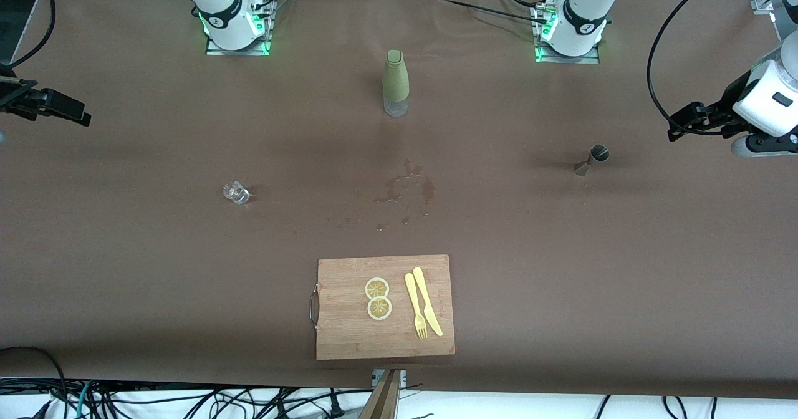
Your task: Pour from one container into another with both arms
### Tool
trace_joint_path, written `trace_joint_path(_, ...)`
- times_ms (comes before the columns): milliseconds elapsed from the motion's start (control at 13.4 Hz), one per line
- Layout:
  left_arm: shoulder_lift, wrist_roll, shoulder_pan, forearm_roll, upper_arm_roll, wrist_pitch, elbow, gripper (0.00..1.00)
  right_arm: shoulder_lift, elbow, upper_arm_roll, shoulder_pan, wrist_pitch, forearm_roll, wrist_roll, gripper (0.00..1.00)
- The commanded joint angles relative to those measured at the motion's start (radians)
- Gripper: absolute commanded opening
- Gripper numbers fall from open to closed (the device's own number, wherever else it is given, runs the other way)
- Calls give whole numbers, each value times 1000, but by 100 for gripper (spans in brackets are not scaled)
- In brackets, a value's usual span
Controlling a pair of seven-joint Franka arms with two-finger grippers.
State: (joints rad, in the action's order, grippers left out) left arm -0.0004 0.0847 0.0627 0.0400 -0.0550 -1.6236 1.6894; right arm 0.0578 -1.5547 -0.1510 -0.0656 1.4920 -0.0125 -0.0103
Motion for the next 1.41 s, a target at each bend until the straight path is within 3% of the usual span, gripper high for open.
trace_joint_path(0, 14, -3, -4, -28, 0, 27, -31, 100, -4, 15, 1, 6, -19, 14, -14, 100)
trace_joint_path(1190, 2, 1, -17, -38, 0, 63, -20, 100, 3, 18, -5, 7, -12, 14, 3, 100)
trace_joint_path(1338, -54, 0, -32, -38, 0, 59, 42, 100, 5, 15, -7, 10, -18, 17, 4, 100)
